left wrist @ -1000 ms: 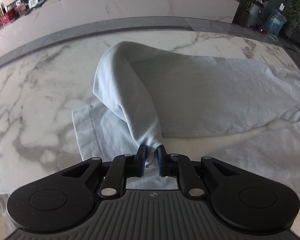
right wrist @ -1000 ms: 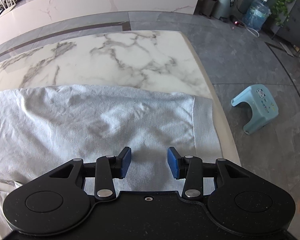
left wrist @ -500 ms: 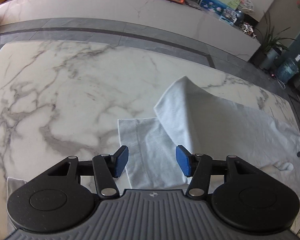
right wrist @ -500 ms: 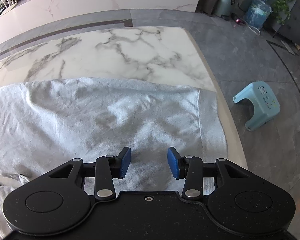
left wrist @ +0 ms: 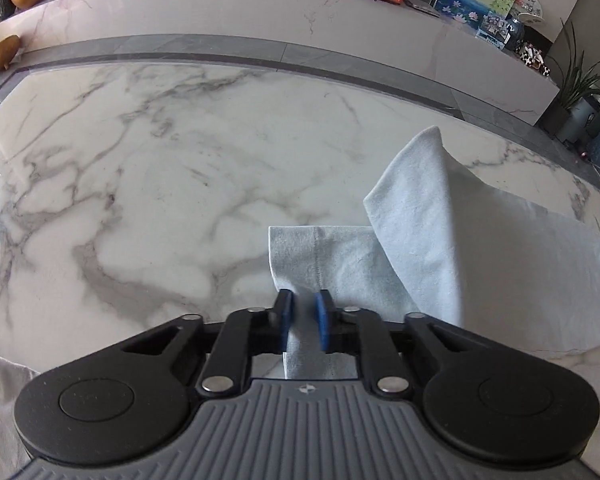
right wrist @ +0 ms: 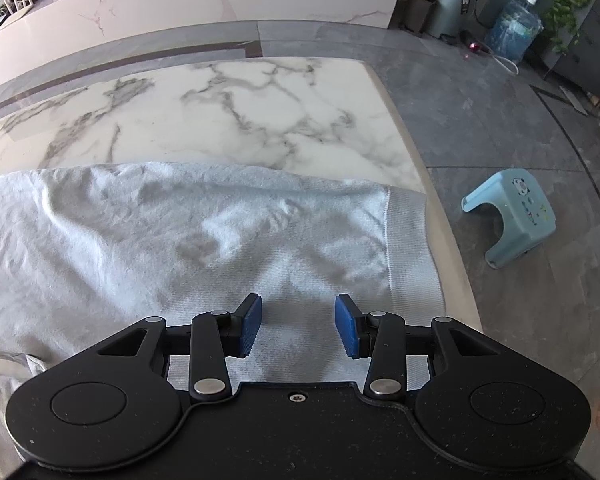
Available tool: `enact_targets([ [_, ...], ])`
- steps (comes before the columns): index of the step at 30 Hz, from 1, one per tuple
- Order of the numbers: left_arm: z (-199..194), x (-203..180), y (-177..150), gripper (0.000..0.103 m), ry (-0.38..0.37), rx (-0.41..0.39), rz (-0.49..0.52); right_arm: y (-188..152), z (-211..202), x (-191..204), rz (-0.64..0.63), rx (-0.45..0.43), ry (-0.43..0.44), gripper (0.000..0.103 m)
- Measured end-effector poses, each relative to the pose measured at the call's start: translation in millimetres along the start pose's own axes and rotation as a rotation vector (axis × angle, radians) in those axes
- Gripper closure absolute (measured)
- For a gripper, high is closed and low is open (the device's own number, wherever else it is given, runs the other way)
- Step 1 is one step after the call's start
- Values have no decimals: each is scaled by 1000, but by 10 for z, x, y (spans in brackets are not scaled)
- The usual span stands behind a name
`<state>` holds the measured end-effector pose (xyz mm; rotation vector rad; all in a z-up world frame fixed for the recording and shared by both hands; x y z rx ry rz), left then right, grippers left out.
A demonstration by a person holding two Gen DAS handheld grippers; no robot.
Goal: Fold clothes
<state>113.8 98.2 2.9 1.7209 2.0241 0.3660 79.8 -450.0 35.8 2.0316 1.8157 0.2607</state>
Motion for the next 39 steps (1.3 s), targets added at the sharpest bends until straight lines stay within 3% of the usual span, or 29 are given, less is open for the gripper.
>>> enact_targets([
  [3, -23, -5, 94, 99, 57, -29, 23, 4, 50, -76, 12, 3, -12, 63],
  [8, -226, 206, 513, 99, 189, -111, 45, 75, 73, -187, 13, -14, -22, 63],
  [15, -297, 590, 939, 99, 352, -136, 77, 236, 159, -423, 40, -27, -21, 63],
  [23, 33, 725, 994, 99, 404, -85, 121, 414, 199, -818, 81, -36, -43, 63],
  [28, 186, 775, 975, 99, 420, -57, 123, 450, 298, -977, 166, -38, 6, 63],
  [32, 267, 789, 950, 99, 443, -30, 133, 471, 412, -834, 133, -27, 50, 63],
  [39, 362, 872, 932, 99, 476, -22, 139, 590, 469, -578, 38, -89, -18, 64],
])
Point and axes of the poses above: each gripper's, at about its wrist camera, not at the fingertips, and z roughly the way its jaws point, x to its left, y to its top, the point moved 2 cm from there along z, roughly the way its jaws point, and after that the axes turned 3 degrees about -z, right-handed, at the moved point
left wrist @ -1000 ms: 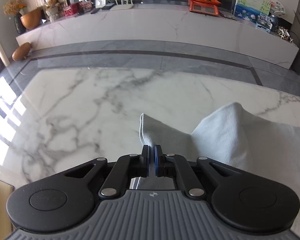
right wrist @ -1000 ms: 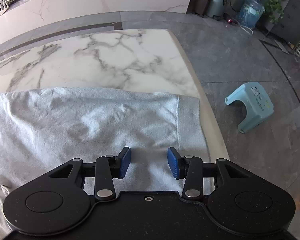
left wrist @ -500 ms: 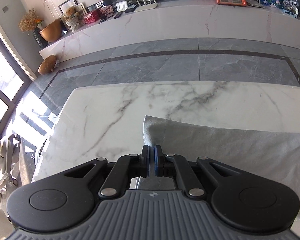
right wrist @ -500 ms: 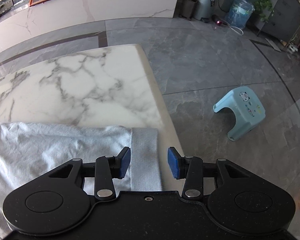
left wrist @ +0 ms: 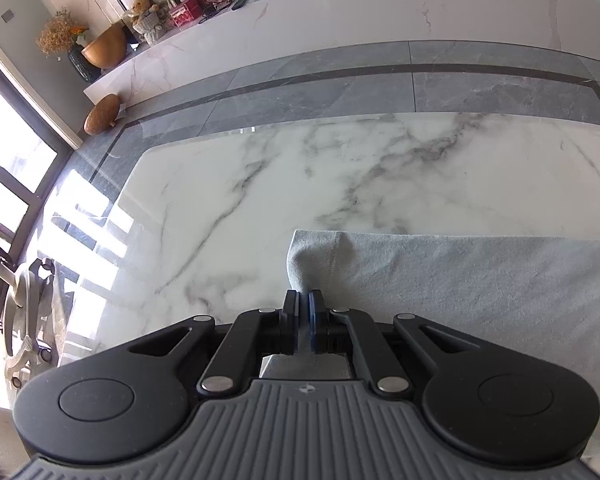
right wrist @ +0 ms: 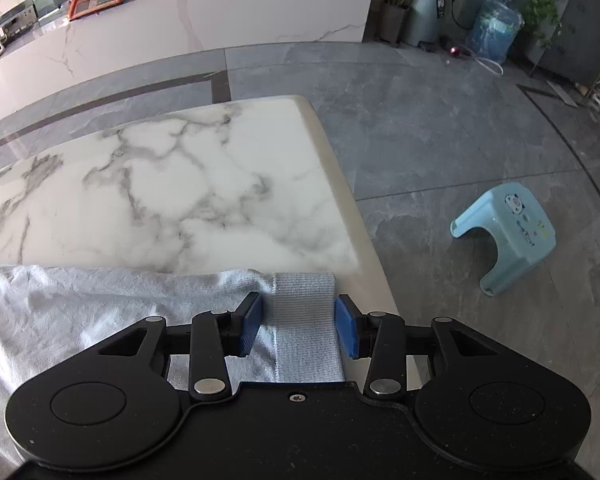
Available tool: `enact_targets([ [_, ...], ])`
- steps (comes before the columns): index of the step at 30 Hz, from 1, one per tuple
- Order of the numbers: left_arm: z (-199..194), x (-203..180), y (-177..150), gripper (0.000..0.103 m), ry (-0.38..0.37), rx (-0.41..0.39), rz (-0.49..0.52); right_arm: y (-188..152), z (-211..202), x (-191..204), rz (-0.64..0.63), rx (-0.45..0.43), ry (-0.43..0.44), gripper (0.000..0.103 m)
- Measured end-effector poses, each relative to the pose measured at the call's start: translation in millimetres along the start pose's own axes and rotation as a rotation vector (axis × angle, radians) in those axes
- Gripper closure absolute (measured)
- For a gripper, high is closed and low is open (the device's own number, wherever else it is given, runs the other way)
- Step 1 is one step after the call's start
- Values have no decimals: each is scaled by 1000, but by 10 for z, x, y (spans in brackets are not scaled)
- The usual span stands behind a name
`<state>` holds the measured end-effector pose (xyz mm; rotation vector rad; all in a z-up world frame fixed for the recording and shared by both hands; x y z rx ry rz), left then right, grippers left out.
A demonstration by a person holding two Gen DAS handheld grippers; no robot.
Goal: Fold clothes
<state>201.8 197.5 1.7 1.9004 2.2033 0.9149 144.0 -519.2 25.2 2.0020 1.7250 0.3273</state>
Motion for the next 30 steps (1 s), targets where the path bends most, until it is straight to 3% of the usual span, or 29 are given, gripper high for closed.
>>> enact_targets([
  [12, 78, 119, 58, 99, 4, -30, -12, 193, 103, 67, -35, -18, -50, 64],
  [14, 71, 135, 59, 95, -7, -30, -9, 200, 99, 80, -33, -16, -62, 64],
  [19, -160, 232, 47, 69, -6, -84, -26, 178, -108, 162, -59, -99, -120, 63],
  [24, -615, 223, -107, 68, -115, -131, -28, 70, -395, 142, -38, -93, -59, 63],
  [30, -1186, -14, -498, 68, -238, -191, 159, -262, -836, 192, -118, -85, 33, 63],
])
Point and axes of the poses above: each gripper's, at about its wrist camera, not at the fingertips, and z roughly the way its jaws point, x to its left, y to its top, the point moved 2 cm from there along z, roughly the way its jaws point, and after that the axes turned 3 degrees about -z, right-handed, at the moved point
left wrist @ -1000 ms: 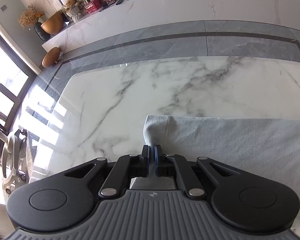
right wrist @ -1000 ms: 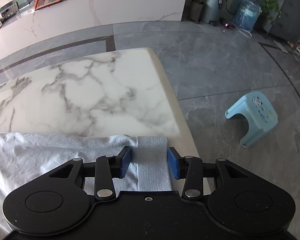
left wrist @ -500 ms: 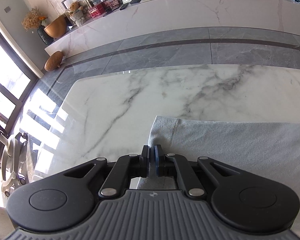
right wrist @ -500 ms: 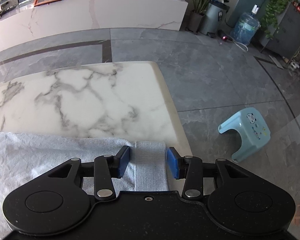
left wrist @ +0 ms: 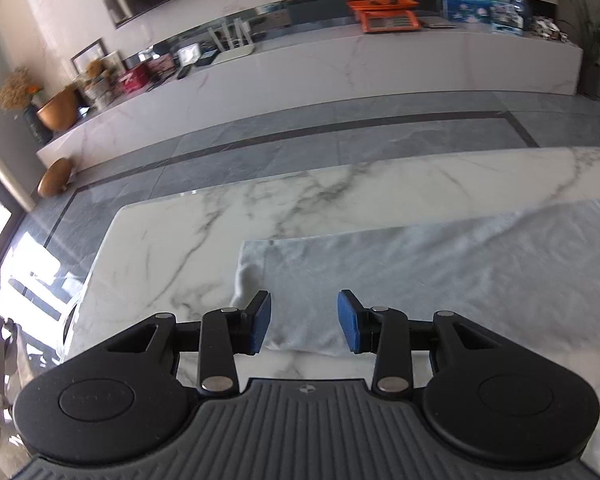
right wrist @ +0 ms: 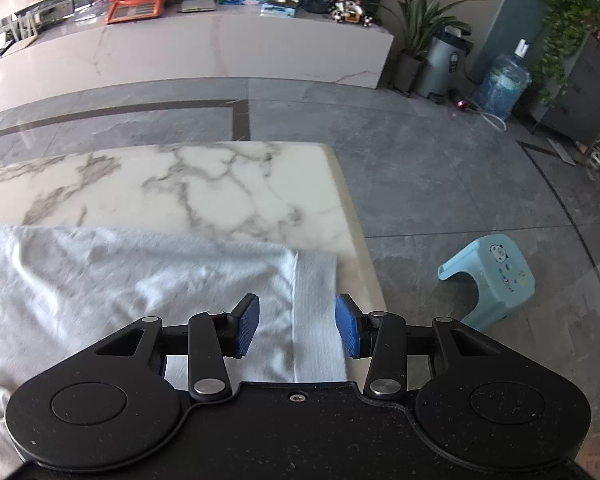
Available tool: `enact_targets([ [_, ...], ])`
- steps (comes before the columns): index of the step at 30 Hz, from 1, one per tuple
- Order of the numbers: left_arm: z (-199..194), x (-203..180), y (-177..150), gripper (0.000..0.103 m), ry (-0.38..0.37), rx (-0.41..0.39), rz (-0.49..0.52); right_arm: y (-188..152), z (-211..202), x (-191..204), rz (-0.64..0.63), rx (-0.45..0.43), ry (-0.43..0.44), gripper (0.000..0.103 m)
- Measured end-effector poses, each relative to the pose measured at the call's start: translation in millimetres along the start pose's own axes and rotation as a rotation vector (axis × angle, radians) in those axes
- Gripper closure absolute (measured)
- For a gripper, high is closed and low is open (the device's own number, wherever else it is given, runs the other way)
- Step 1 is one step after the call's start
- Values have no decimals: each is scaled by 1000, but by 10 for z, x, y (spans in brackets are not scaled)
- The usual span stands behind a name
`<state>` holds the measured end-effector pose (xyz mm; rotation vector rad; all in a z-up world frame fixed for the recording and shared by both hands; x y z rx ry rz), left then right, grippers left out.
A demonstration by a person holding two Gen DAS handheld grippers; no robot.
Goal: Fold clothes
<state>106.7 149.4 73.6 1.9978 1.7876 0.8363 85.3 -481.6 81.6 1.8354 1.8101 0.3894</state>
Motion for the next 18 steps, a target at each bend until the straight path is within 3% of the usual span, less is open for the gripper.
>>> enact_targets([
  [9, -600, -490, -455, 67, -124, -19, 201, -664, -776, 301, -178, 16, 194, 63],
  [13, -800, -782, -695, 63, -181, -31, 327, -999, -1025, 544, -315, 26, 248, 63],
  [18, -1013, -1216, -1158, 63, -230, -24, 552, -1412, -1249, 812, -541, 48, 284, 63],
])
Point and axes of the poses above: each gripper's, at about its wrist camera, not at the fingertips, and z roughly the way its jaws point, x to its left, y to its top, the point moved 2 cm from there along z, roughly the way its jaws point, and after that the axes turned 3 degrees about -z, right-handed, at the moved point
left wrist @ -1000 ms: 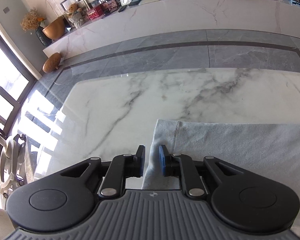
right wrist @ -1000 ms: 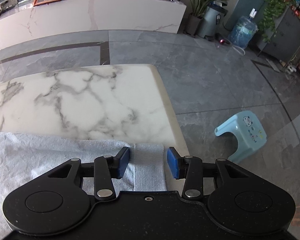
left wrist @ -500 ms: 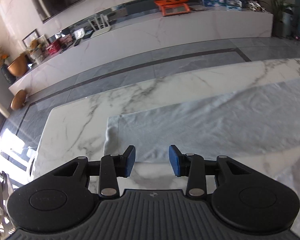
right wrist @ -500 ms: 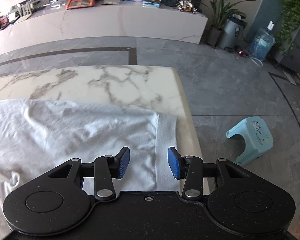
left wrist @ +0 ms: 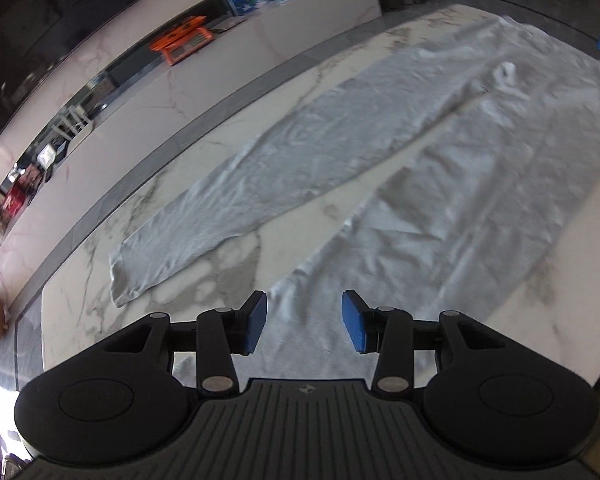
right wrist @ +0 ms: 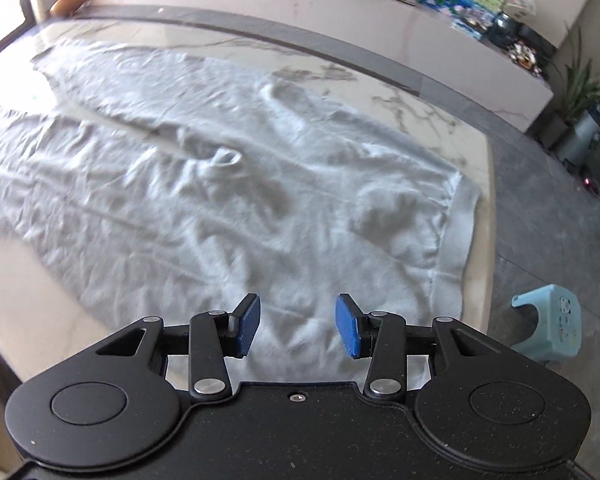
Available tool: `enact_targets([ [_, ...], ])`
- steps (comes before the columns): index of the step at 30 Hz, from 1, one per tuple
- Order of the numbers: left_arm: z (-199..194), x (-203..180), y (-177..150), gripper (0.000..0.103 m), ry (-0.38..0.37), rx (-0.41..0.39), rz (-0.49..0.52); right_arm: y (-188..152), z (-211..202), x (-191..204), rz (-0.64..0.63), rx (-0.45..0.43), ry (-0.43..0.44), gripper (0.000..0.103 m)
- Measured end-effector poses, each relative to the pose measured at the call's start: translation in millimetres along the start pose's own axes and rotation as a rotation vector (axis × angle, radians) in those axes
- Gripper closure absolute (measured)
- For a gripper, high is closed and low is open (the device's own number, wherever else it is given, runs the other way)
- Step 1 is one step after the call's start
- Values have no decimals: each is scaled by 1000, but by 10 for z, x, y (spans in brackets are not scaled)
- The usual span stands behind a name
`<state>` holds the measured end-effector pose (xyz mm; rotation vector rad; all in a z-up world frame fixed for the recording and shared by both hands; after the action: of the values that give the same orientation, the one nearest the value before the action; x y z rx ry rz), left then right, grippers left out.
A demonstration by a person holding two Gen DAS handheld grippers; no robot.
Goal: Fold clothes
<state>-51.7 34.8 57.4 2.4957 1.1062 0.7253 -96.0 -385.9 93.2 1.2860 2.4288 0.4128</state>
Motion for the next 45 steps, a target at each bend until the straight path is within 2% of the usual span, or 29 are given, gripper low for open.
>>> enact_targets([
  [5, 3, -469, -268, 63, -13, 36, 220, -204, -30, 377, -216, 58, 21, 63],
  [8, 27, -572, -431, 63, 3, 55, 295, -321, -1, 559, -346, 104, 11, 63],
  [14, 81, -566, -666, 63, 18, 82, 341, -486, 110, 701, -474, 177, -18, 63],
  [25, 288, -520, -705, 64, 16, 94, 396, -475, 200, 661, -495, 189, -19, 63],
  [32, 336, -572, -716, 78, 24, 62, 455, -509, 292, 645, -573, 229, -19, 63],
  [34, 353, -583, -718, 88, 27, 65, 474, -511, 322, 633, -596, 250, -22, 63],
  [37, 382, -594, -720, 97, 20, 70, 482, -515, 375, 628, -615, 270, -26, 63],
  [42, 419, -583, -693, 101, 15, 71, 493, -545, 464, 662, -655, 272, -38, 65],
  [45, 431, -555, -683, 102, 11, 66, 480, -576, 484, 677, -682, 253, -62, 72],
])
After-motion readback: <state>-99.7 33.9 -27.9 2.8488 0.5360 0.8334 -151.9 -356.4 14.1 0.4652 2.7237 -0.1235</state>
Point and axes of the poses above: each gripper's, at about its wrist camera, not at the fingertips, and z roughly the way its jaws point, x to its left, y to its top, the point moved 2 cm from there along z, roughly the way its jaws point, and after that the axes turned 3 degrees about -z, right-handed, at the moved point
